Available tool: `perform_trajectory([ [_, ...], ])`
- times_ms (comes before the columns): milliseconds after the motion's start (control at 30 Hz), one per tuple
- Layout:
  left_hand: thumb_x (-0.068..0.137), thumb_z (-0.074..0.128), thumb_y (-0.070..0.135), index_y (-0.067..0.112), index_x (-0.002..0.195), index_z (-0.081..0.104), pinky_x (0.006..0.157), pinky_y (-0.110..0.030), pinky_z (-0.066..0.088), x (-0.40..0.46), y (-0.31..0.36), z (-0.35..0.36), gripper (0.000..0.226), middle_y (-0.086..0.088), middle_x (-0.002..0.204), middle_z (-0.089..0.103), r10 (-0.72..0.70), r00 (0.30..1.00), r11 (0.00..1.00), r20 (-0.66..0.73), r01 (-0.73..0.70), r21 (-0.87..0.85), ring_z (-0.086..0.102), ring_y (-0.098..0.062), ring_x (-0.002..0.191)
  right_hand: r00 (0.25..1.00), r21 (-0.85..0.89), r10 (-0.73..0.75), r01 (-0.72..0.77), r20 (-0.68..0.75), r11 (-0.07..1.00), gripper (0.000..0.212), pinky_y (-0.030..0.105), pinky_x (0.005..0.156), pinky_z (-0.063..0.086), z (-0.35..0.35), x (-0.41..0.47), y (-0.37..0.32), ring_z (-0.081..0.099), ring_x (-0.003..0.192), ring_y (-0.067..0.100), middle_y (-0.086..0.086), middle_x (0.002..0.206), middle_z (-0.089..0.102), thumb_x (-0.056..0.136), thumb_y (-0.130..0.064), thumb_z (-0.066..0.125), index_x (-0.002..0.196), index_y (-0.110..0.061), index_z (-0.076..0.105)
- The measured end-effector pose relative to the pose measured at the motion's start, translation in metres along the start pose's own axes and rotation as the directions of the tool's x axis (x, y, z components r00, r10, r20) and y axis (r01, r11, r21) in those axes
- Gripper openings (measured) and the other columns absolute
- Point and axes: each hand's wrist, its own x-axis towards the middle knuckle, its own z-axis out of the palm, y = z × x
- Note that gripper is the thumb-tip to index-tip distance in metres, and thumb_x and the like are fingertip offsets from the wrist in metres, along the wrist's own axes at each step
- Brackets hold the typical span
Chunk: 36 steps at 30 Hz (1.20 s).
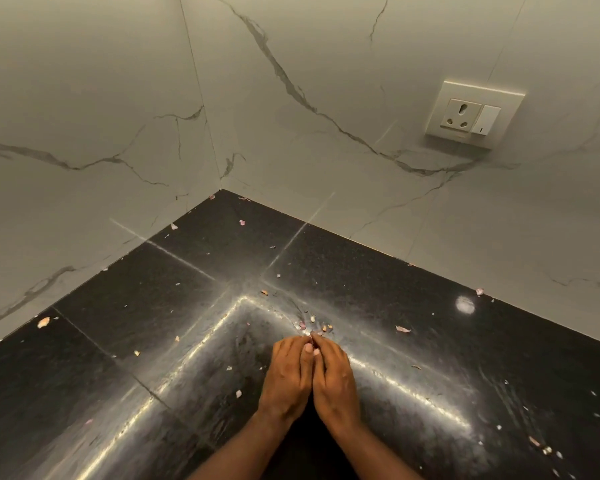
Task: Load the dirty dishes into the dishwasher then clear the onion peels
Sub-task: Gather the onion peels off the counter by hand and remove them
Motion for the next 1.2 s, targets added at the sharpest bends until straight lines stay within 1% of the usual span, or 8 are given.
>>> perform_trajectory([
  [100,0.109,0.034,0.040,0.029,0.108,0.069,0.090,-0.020,0.044,-0.005,0.018,0.005,0.037,0.017,0.100,0.066,-0.235,0.966,0.962,-0.110,0.215,-0.168,0.061,-0.006,0.097,0.997,0.136,0.080,-0.077,-0.014,0.988,0.030,0.027,0.105,0.050,0.001,-0.001,-0.006,0.061,0.118,-0.004,-0.019,0.125,0.068,0.106,-0.017,0.056,0.127,-0.032,0.070],
  [167,0.110,0.042,0.033,0.031,0.104,0.073,0.086,-0.027,0.055,-0.004,0.036,0.013,0.031,0.013,0.095,0.073,-0.460,0.881,0.841,-0.114,0.390,-0.374,0.068,0.001,0.091,0.973,0.309,0.229,-0.218,-0.001,0.926,0.028,0.033,0.105,0.054,0.004,-0.001,-0.011,0.066,0.115,0.000,-0.016,0.121,0.073,0.105,-0.017,0.058,0.125,-0.030,0.073],
  [300,0.108,0.054,0.025,0.021,0.102,0.080,0.090,-0.041,0.062,-0.006,0.058,0.025,0.027,0.000,0.093,0.080,-0.676,0.735,0.467,0.050,0.481,-0.742,0.077,-0.015,0.092,0.862,0.688,0.505,-0.395,0.048,0.609,0.022,0.043,0.100,0.058,0.006,-0.001,-0.020,0.074,0.108,0.017,-0.001,0.113,0.078,0.102,-0.010,0.063,0.118,-0.018,0.077],
  [433,0.103,0.063,0.019,0.008,0.103,0.080,0.092,-0.045,0.061,-0.009,0.067,0.027,0.020,-0.012,0.097,0.080,-0.738,0.651,0.200,0.175,0.459,-0.865,0.077,-0.029,0.095,0.755,0.908,0.636,-0.365,0.160,0.204,0.021,0.043,0.094,0.058,-0.010,-0.008,-0.031,0.074,0.107,0.032,0.017,0.112,0.077,0.096,-0.007,0.068,0.116,-0.003,0.076],
  [567,0.098,0.070,0.014,0.007,0.104,0.079,0.093,-0.046,0.060,-0.021,0.075,0.024,0.013,-0.013,0.099,0.080,-0.726,0.661,0.171,0.190,0.441,-0.881,0.077,-0.028,0.096,0.756,0.942,0.628,-0.318,0.185,0.105,0.028,0.036,0.082,0.064,-0.019,-0.020,-0.036,0.074,0.108,0.034,0.022,0.115,0.075,0.091,-0.003,0.071,0.118,0.001,0.073],
  [800,0.095,0.074,0.013,0.007,0.102,0.079,0.091,-0.045,0.061,-0.042,0.086,-0.006,0.011,-0.015,0.098,0.079,-0.766,0.642,0.210,0.028,0.292,-0.933,0.076,-0.034,0.098,0.805,0.907,0.494,-0.415,0.329,0.072,0.028,0.040,0.096,0.059,-0.018,-0.035,-0.061,0.073,0.107,0.031,0.022,0.117,0.074,0.090,0.003,0.068,0.118,0.002,0.073],
  [1067,0.093,0.076,0.014,0.007,0.106,0.079,0.095,-0.047,0.060,-0.100,0.097,-0.042,0.015,-0.014,0.103,0.079,-0.856,0.477,0.259,-0.197,0.066,-0.964,0.075,-0.033,0.102,0.786,0.790,0.293,-0.598,0.544,0.136,0.027,0.034,0.086,0.063,-0.011,-0.086,-0.085,0.075,0.097,0.027,0.025,0.115,0.074,0.093,0.002,0.067,0.119,0.006,0.071],
  [1200,0.093,0.076,0.010,0.004,0.103,0.078,0.095,-0.049,0.060,-0.156,0.104,-0.056,0.013,-0.017,0.101,0.079,-0.905,0.285,0.316,-0.315,-0.043,-0.948,0.076,-0.034,0.099,0.680,0.651,0.228,-0.733,0.697,0.196,0.025,0.034,0.086,0.063,-0.007,-0.142,-0.087,0.074,0.101,0.030,0.023,0.114,0.075,0.092,-0.001,0.070,0.117,0.003,0.073],
])
